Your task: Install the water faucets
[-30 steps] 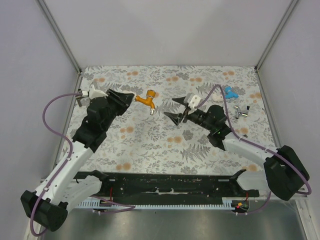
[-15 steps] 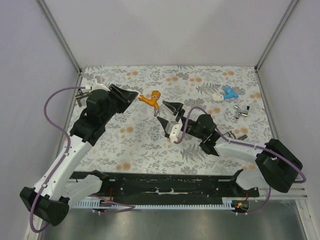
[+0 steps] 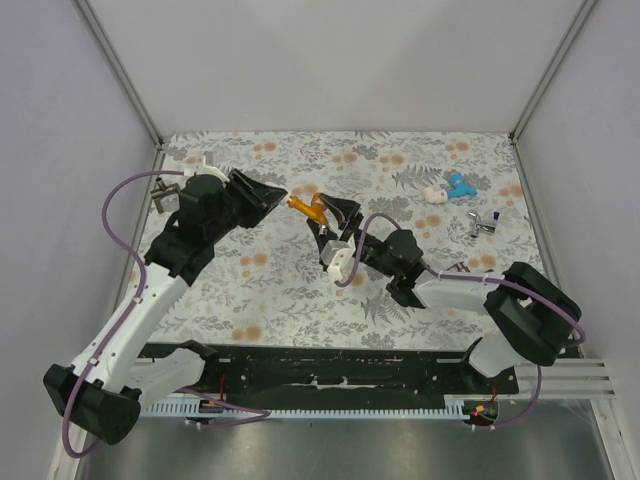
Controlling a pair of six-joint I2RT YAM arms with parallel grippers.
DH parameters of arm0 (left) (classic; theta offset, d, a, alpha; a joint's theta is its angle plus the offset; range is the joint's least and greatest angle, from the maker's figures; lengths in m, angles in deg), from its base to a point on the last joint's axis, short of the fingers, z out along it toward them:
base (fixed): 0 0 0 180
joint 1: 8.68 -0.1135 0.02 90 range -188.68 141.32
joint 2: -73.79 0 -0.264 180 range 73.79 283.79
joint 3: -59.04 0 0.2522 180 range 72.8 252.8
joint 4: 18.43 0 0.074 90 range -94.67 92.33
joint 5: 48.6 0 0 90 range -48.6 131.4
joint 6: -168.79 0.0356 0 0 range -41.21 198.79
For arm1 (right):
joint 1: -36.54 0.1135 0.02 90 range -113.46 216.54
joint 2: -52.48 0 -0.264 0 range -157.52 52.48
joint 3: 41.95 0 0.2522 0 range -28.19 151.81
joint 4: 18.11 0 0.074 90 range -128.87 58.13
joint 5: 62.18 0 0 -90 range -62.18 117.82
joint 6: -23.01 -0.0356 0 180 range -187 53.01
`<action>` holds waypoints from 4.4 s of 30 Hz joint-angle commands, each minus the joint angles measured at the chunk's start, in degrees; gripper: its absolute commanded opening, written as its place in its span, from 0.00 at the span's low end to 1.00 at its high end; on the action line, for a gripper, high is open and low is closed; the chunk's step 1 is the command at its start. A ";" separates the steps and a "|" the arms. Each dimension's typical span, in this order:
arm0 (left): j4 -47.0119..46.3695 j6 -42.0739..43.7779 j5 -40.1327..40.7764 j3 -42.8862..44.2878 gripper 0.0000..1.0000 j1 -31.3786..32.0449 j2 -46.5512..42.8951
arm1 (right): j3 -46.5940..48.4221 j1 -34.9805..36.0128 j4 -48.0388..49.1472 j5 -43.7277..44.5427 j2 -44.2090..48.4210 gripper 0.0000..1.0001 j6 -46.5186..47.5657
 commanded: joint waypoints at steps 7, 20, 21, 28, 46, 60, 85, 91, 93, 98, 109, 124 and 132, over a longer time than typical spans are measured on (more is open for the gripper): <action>-13.65 1.39 -4.68 -0.08 0.02 0.16 -2.11 | 3.17 -1.73 4.32 0.11 1.06 0.36 -30.91; -63.41 22.57 -7.23 -22.41 0.02 0.16 -11.96 | 21.44 -14.57 4.64 -23.28 -8.84 0.05 -130.84; -64.21 22.93 -7.67 -22.67 0.02 0.07 -11.87 | 22.93 -14.74 5.44 -23.64 -10.78 0.05 -135.16; -58.08 22.14 0.31 -23.03 0.02 0.07 -12.66 | 23.92 -17.02 0.20 -21.71 -14.41 0.34 -139.53; -10.36 21.18 17.64 -2.47 0.02 0.16 -10.56 | 9.60 -17.57 -8.52 -12.04 3.60 0.71 -63.29; -2.16 13.18 11.76 4.04 0.02 0.16 -5.55 | 9.06 -1.48 -13.35 -3.78 4.33 0.76 -11.99; -10.76 13.16 3.14 -3.24 0.02 0.16 -7.91 | 14.60 2.14 -4.21 1.94 -2.37 0.02 -48.58; -31.31 23.88 -4.67 -14.22 0.02 0.16 -14.59 | 19.24 -6.11 -8.44 -13.42 -0.95 0.00 -88.01; -37.46 25.30 -7.31 -17.12 0.02 0.25 -16.96 | 22.49 -9.28 -8.61 -19.75 -3.05 0.00 -104.44; -52.24 27.59 -16.53 -21.88 0.02 0.25 -19.08 | 32.42 -13.77 -8.35 -33.03 -12.19 0.00 -135.15; -33.76 20.82 6.73 -18.65 0.46 0.16 -20.58 | 32.70 -14.92 -29.30 -29.90 -6.24 0.00 -113.55; -0.05 5.97 10.36 4.03 0.87 0.16 -7.67 | 32.71 -11.85 -61.43 -10.11 8.27 0.00 -66.66; -5.24 -0.44 2.71 6.15 0.89 0.07 1.74 | 32.00 -8.68 -61.09 -6.15 10.47 0.00 -61.99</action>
